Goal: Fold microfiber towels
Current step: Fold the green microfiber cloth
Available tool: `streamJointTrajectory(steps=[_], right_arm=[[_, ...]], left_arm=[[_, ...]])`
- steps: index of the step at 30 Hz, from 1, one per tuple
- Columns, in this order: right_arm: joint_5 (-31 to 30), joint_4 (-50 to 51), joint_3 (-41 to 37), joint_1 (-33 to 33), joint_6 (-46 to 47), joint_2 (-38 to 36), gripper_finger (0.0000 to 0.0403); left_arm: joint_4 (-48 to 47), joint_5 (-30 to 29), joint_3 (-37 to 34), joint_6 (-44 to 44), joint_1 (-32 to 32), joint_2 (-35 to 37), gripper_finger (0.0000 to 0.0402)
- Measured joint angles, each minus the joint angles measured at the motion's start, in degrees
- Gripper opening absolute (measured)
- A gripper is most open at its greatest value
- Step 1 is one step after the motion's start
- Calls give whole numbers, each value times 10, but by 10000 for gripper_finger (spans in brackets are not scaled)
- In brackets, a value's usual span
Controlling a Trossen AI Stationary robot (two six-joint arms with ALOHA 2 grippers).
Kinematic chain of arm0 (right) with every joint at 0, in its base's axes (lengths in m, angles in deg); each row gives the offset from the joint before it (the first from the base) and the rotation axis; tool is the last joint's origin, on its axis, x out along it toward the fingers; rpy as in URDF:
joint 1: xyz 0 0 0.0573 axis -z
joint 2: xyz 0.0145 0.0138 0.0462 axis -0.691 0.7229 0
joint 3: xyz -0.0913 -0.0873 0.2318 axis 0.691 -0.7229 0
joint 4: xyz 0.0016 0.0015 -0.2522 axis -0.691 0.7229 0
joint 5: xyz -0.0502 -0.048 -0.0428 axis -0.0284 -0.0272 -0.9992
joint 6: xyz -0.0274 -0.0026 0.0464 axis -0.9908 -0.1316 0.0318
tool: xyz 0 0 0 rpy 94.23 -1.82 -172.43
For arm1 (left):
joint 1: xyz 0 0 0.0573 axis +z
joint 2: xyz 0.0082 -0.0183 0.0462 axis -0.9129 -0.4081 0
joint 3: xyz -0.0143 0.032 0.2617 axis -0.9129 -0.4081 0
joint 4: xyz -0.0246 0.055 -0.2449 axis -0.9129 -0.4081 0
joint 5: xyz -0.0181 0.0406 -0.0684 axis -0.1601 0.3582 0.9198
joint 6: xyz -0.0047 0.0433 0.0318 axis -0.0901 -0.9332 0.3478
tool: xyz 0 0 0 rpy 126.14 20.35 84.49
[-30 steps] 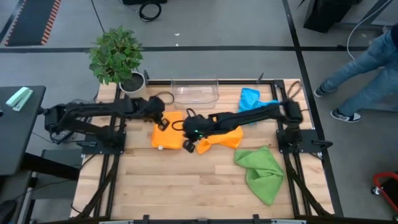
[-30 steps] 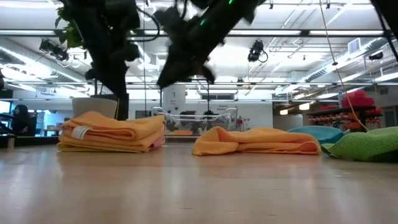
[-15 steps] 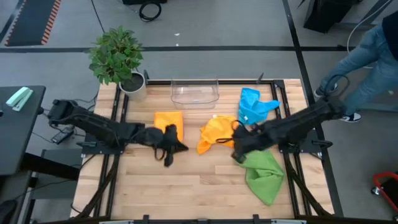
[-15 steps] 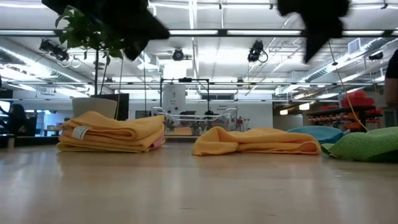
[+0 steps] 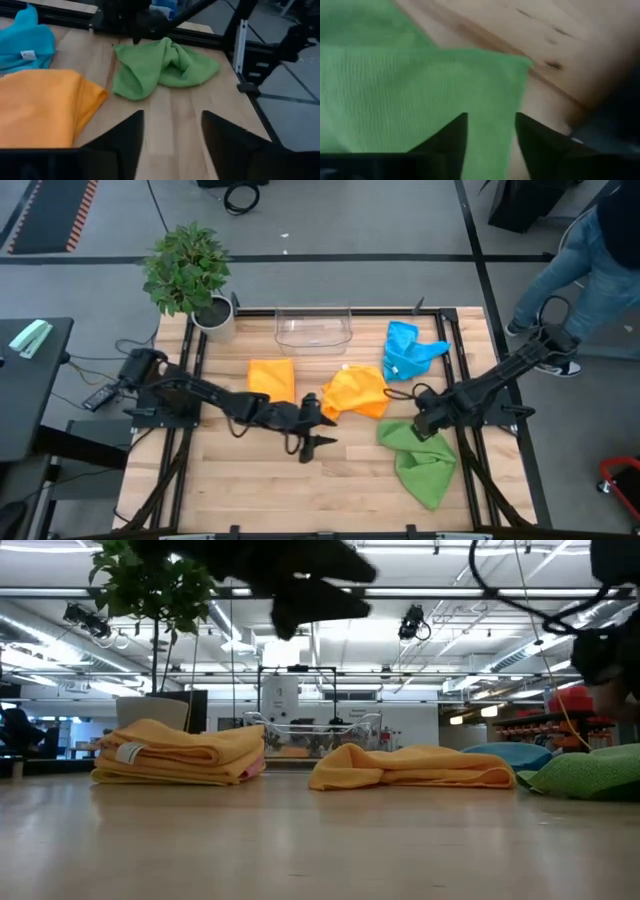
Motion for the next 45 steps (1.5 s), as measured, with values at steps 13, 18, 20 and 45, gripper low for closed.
streamJointTrajectory(steps=[13,18,20,45], right_arm=[[-87,-90,-77,32,-24,16,223],[-93,-92,-78,18,-48,11,132],[-92,-92,-77,18,-63,11,73],[-198,-63,514,-17,-340,138,2]], left_arm=[[-116,-8,223,130,16,-135,248],[-178,0,231,219,15,-136,228],[-202,3,232,242,16,-126,217],[-43,-166,114,49,-141,53,132]])
